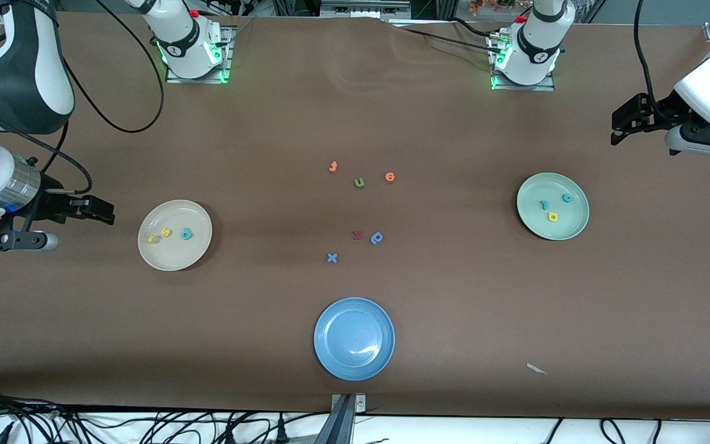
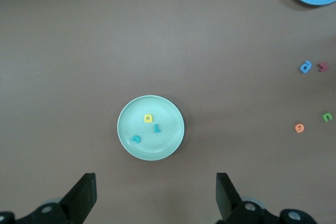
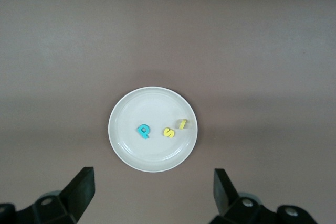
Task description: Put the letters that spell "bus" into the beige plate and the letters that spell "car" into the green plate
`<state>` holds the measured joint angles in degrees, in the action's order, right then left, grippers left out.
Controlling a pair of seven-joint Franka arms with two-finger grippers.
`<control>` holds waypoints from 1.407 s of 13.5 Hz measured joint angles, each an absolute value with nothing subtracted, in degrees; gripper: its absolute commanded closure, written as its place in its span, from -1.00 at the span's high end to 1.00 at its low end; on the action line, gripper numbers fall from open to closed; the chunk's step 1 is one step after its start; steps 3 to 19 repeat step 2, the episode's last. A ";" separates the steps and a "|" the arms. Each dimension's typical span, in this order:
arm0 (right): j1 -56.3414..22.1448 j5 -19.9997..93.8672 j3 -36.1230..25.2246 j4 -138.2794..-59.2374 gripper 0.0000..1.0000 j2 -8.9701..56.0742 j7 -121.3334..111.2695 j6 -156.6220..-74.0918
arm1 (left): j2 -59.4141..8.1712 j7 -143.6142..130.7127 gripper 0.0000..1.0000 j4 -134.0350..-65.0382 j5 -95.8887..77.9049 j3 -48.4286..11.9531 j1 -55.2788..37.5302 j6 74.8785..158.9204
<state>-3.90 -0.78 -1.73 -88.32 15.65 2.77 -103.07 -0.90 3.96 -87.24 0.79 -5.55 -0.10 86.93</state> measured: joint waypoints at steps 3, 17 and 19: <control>-3.89 -0.78 -1.72 -88.32 0.99 15.59 2.77 -103.07 | -1.42 3.37 1.00 -87.25 0.79 -5.49 -0.13 87.73; -3.89 -0.78 -1.72 -88.32 0.99 15.59 2.77 -103.07 | -1.42 3.37 1.00 -87.25 0.79 -5.49 -0.13 87.73; -3.89 -0.78 -1.72 -88.32 0.99 15.59 2.77 -103.07 | -1.42 3.37 1.00 -87.25 0.79 -5.49 -0.13 87.73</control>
